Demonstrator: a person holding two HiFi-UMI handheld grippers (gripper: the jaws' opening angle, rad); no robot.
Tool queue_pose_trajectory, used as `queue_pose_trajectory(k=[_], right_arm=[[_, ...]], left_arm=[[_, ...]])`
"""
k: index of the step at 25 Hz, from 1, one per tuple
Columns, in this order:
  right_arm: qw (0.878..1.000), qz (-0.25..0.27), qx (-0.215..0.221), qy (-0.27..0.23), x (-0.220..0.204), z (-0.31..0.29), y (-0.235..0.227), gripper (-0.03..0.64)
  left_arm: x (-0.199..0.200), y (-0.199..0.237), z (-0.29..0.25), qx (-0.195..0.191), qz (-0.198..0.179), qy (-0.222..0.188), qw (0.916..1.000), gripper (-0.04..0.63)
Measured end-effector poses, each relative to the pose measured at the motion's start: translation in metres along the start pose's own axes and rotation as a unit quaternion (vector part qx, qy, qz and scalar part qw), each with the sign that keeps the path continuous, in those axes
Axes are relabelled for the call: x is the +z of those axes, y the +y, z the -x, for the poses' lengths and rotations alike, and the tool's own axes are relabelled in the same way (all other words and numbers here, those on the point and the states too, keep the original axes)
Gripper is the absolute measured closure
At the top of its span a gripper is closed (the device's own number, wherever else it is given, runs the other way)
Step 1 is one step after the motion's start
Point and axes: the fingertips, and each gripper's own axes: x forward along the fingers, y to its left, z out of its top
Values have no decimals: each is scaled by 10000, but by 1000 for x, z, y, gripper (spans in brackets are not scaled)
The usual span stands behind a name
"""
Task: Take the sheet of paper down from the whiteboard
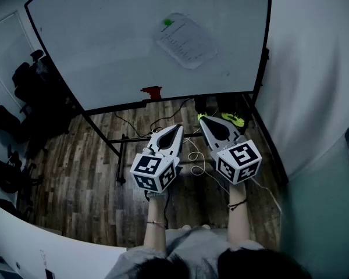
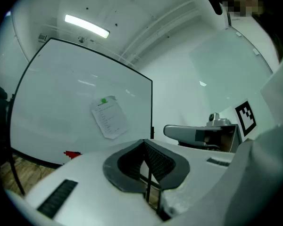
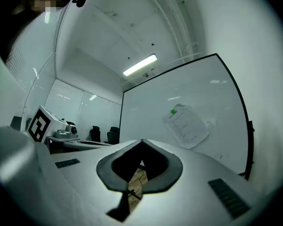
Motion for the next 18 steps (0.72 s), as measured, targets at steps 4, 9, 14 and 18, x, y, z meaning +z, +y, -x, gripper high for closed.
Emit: queue_pose_trajectory(k=[4,9,14,18], right_arm=[[10000,15,41,-36,1,1,-1,618],[10000,66,49,-38,2,-2,-10,618],[9998,-1,168,72,-8,5,-12,618],[9994,-206,237,106,-18,12,-21,617]], left_arm=[[-3,0,-2,-5,27,18,10000,591],[-1,3,-9,20,43,-16,10000,591],[-13,-1,-8,147,216,10,9997,591],[-24,-10,-10,294,151,145,9993,591]])
